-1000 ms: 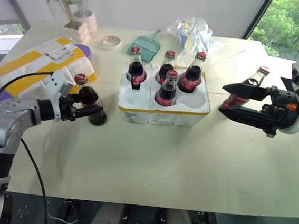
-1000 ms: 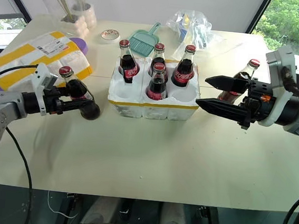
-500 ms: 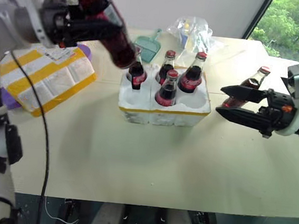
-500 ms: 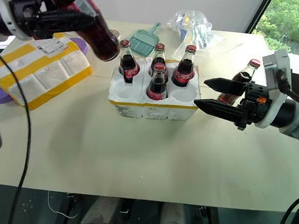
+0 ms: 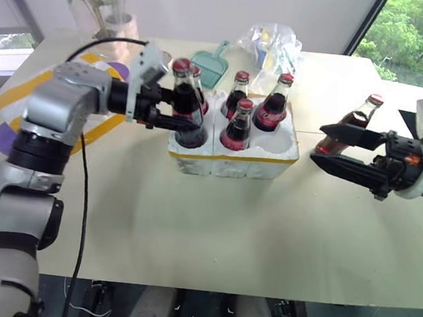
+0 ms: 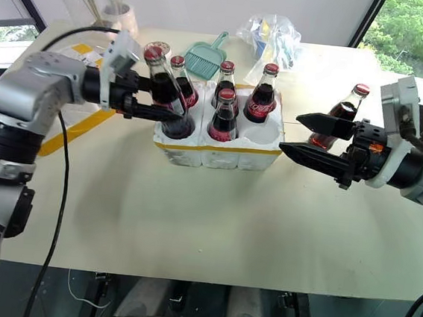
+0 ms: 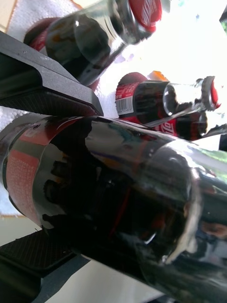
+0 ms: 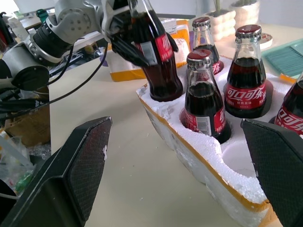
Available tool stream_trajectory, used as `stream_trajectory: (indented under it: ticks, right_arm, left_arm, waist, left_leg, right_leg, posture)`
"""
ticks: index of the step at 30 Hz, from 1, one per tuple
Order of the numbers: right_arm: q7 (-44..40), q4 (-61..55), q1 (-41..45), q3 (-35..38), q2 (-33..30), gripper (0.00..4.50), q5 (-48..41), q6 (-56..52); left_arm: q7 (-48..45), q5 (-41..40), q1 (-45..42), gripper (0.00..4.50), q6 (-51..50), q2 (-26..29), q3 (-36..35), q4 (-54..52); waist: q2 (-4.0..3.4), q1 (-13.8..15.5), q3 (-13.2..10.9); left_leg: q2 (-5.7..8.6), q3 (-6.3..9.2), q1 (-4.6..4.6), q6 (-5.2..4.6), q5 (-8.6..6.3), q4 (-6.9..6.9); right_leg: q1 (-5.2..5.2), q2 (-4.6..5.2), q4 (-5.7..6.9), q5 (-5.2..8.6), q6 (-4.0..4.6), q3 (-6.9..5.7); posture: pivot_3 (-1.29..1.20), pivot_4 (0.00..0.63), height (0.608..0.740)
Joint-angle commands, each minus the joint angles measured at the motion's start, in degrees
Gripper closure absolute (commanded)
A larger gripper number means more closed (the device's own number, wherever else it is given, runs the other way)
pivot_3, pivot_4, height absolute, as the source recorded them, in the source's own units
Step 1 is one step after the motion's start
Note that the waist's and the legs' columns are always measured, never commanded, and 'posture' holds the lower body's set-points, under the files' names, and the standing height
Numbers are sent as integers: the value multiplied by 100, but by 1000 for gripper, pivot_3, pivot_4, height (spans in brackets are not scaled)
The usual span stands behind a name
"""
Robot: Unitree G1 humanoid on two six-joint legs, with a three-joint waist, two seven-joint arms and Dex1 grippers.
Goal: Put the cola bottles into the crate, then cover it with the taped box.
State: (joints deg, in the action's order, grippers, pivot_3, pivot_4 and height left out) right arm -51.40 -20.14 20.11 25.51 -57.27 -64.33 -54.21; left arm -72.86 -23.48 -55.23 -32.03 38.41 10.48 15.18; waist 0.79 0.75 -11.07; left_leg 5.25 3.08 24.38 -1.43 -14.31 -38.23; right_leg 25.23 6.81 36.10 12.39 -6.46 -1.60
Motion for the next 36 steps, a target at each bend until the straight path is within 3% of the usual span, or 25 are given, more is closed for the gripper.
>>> stream_trajectory:
  ticks: [1, 4, 6, 8, 14, 22, 28, 36]
  right_arm:
    - [54, -148, -2, 202, 14, 0, -106, 80]
    - [60, -161, -27, 152, 11, 0, -52, 118]
    - [61, -181, -64, 142, 6, 0, 6, 156]
    - [120, -165, -75, 134, 23, 0, 74, 194]
    - [559, -130, -538, 283, 157, 0, 674, 474]
    - [869, -246, -2016, 1310, 473, 0, 1076, 592]
    - [1856, 533, -1423, 554, 1179, 0, 2104, 1255]
    - [2231, 1807, -383, 69, 1731, 0, 2853, 2005]
  left_arm:
    - [102, 180, 62, 1814, 288, -197, -48, 60]
    - [251, 339, 194, 1814, 329, -318, -86, 147]
    - [323, 325, 306, 785, 239, -349, -183, 74]
    - [356, 294, 425, 34, 187, -324, -259, -54]
    - [531, -204, 839, 34, -474, 117, -943, -989]
    - [144, -2596, 1471, 34, -2783, 1681, -2749, -2885]
    - [883, -2899, 1927, 34, -2804, 1493, -2757, -3703]
    - [1262, -3046, 1952, 34, -2701, 1394, -2635, -3780]
  waist:
    - [1, 0, 0]
    - [1, 0, 0]
    - [1, -1, 0]
    - [1, -1, 0]
    - [1, -5, 0]
    - [-3, -5, 2]
    - [-2, -8, 6]
    - [-7, -9, 3]
  left_leg:
    - [0, 0, 1, 0, 0, 0]
    - [0, 0, 2, -1, 0, 0]
    - [0, 0, 2, -1, 0, 0]
    - [0, 0, 2, -1, 0, 0]
    - [-1, 2, -1, -1, 0, 0]
    - [-2, 4, -11, -2, -1, 1]
    - [-12, 9, -104, -4, -6, 5]
    - [-4, 1, -95, -1, -2, 20]
  right_leg:
    - [0, 0, 0, 0, 0, 0]
    - [2, -1, 0, 0, 0, -1]
    - [2, -1, 0, 0, 0, -1]
    - [2, -1, 0, 0, 0, -1]
    - [1, 0, 3, 0, 0, 0]
    - [-12, -3, -2, 1, 0, 0]
    - [-122, -5, -46, 18, 21, 0]
    - [-84, -6, -10, 5, 1, 5]
  posture:
    - [0, 150, 738]
    - [0, 150, 738]
    - [0, 150, 738]
    - [0, 150, 738]
    - [0, 150, 738]
    - [0, 150, 738]
    - [0, 150, 738]
    - [0, 150, 738]
